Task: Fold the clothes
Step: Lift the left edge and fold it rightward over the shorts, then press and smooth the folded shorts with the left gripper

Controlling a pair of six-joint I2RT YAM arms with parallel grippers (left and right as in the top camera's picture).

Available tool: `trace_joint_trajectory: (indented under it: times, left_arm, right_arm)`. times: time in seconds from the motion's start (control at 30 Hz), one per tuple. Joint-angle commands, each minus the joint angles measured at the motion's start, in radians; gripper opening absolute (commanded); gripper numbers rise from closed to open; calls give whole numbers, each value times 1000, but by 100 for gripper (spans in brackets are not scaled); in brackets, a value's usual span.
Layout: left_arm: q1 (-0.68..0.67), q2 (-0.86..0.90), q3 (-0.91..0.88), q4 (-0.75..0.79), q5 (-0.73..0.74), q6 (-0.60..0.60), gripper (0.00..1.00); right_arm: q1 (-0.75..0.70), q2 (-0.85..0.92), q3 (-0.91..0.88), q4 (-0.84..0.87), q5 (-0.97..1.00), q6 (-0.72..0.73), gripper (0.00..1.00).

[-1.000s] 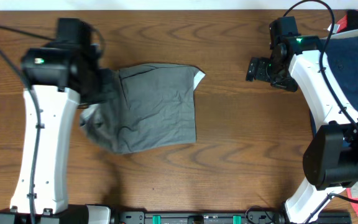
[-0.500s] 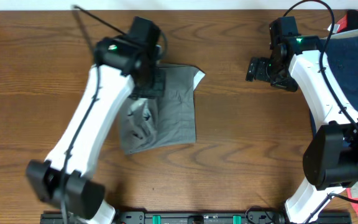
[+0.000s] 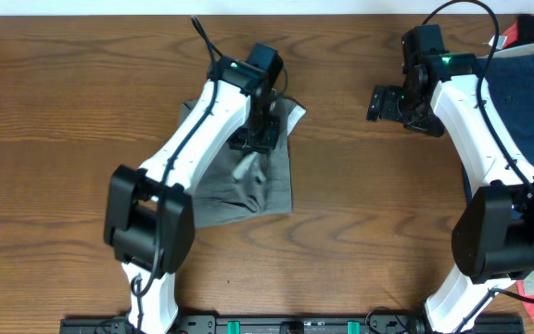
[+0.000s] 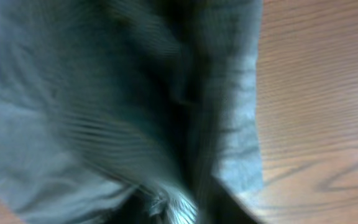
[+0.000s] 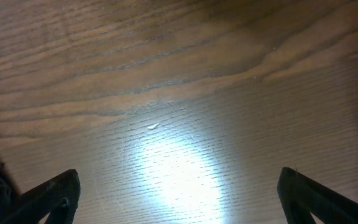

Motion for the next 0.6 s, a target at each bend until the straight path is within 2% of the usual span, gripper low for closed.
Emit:
trace_joint_trajectory:
  times: [0.0, 0.07, 0.33, 0.57]
  left_arm:
    - [1, 34, 1, 7, 0, -9, 42]
    - [1, 40, 1, 13, 0, -8, 60]
    - [1, -8, 4, -1, 0, -8, 61]
    - [1, -145, 4, -2, 0, -8, 61]
  right_arm:
    - [-1, -3, 3, 0, 10, -10, 99]
    - [-1, -3, 3, 0, 11, -10, 99]
    - [-1, -3, 3, 0, 10, -10, 99]
    - [-1, -3, 3, 0, 11, -10, 99]
